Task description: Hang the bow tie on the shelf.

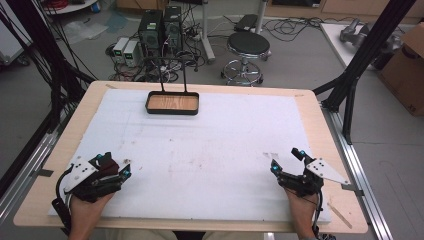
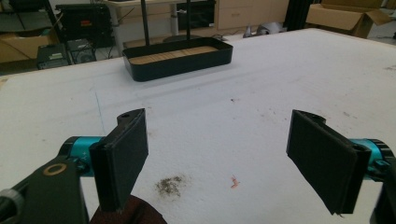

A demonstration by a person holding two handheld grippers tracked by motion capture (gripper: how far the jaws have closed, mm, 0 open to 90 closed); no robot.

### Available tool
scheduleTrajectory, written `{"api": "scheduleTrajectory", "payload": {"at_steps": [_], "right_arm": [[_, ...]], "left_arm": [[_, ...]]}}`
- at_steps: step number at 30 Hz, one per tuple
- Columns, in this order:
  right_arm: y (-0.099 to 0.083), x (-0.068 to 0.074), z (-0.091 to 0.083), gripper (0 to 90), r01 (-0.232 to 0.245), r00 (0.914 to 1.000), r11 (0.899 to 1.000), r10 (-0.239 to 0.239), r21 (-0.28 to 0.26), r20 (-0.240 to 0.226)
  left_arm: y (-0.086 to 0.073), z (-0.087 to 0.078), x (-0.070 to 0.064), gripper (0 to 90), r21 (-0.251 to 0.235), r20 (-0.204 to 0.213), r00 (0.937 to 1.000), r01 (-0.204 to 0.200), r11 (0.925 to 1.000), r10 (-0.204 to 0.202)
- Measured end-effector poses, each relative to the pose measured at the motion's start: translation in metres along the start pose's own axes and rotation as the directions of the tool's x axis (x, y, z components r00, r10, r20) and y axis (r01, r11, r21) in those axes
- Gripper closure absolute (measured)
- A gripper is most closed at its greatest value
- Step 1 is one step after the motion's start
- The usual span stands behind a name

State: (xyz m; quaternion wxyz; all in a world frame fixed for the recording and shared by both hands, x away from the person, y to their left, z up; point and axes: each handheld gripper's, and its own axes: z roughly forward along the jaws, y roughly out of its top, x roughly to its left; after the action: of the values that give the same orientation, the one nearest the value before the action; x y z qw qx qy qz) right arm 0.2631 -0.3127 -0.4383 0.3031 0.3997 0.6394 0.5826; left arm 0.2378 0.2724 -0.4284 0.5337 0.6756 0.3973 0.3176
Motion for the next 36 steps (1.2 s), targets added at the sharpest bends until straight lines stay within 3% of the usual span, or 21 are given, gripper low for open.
{"api": "scheduleTrajectory", "payload": {"at_steps": [36], "right_arm": [[-0.0006, -0.0012, 0.0025, 10.7, -0.004, 1.0, 1.0, 0.004, 0.015, -0.002]], "left_arm": [[0.0006, -0.0075, 0.0034, 22.4, 0.004, 0.004, 0.9997, -0.023, 0.9997, 0.023]]}}
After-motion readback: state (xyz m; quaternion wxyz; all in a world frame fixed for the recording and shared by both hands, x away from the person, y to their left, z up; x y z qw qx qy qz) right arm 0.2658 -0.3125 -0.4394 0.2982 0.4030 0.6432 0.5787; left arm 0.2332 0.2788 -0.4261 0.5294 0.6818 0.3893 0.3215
